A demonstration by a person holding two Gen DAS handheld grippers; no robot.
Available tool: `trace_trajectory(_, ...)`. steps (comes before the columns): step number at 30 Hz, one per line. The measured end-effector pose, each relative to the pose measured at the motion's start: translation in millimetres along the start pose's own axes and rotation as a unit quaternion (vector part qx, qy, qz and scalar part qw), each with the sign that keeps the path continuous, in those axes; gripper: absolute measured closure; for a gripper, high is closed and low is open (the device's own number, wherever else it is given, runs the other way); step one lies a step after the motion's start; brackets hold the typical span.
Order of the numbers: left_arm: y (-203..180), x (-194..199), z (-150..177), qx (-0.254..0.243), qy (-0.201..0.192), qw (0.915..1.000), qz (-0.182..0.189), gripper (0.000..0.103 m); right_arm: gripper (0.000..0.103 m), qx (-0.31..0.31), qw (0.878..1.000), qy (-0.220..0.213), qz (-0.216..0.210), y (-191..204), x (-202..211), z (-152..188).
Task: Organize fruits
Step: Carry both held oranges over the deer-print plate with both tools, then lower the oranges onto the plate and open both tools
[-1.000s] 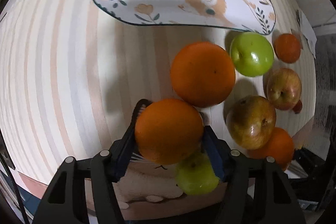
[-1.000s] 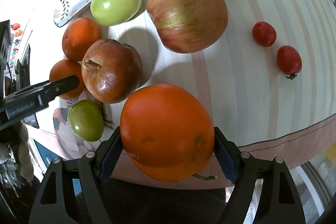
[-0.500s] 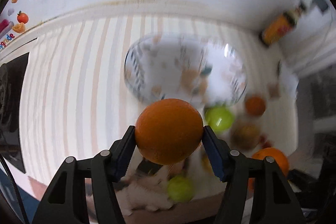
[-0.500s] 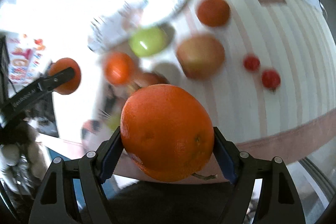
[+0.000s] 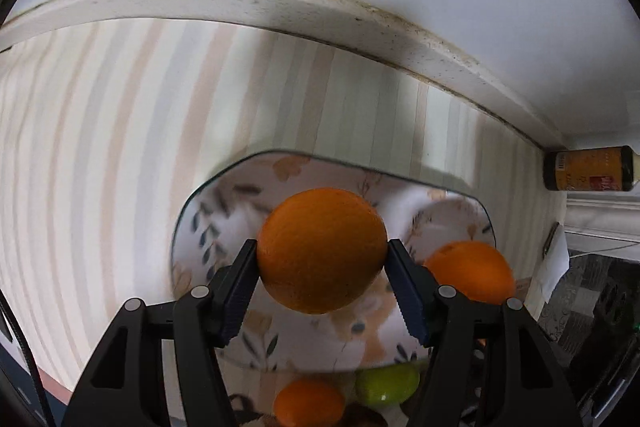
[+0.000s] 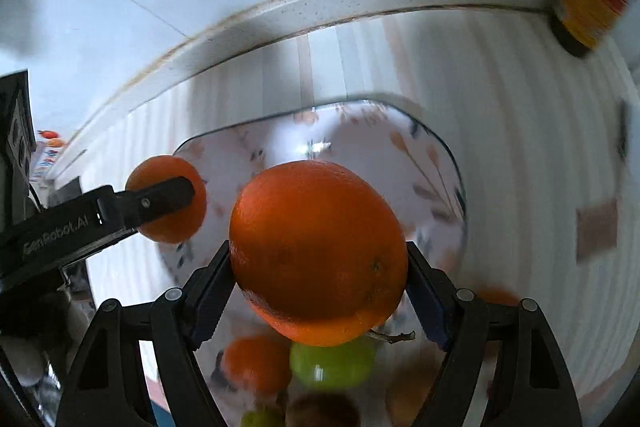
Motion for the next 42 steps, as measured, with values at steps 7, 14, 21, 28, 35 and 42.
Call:
trace_trajectory(7,-1.9,-23.6,-6.1,0.004,0.028,0.9996,-0.009,0.042,0.021,0.009,0.999,0.024,0.026,0.4,-17.4,-24.5)
trace_trajectory(14,-3.9,-27.8,-6.7,0.007,0.034,0.9992,-0.022,0.041,0.017,0.034,0.998,0.037,0.047,1.4,-18.6,-32.2)
trace_trajectory(21,2.4,-18.0,1.5,0.008,0.017,0.9994,-0.029,0.017,0.004,0.032,0.997,0.013,0.066,1.0,5.3,-41.4)
trace_trajectory(28,9.4,16.4,21.7,-0.003,-0.030,0.9978,-0.060,0.017,0.004,0.026,0.995,-0.002,0.092,-10.7,25.5,-17.2)
trace_trajectory(35,18.0,46.4,66.8,-0.018,-0.087,0.9917,-0.093,0.017,0.004,0.018,0.993,-0.042,0.113,-17.2,55.2,22.0)
trace_trajectory(42,19.1,63.2,119.5,-0.036,-0.126,0.9855,-0.107,0.017,0.004,0.012,0.988,-0.098,0.122,-13.6,90.2,68.6)
Point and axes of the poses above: each gripper's, at about its wrist camera, not at the fingertips, and x roughly against the way its jaws point, y to its left, z to its underside, the point moved 8 cm from there along -x, roughly the way its jaws point, and after that the axes turned 14 degrees about y, right-handed, at the moved point
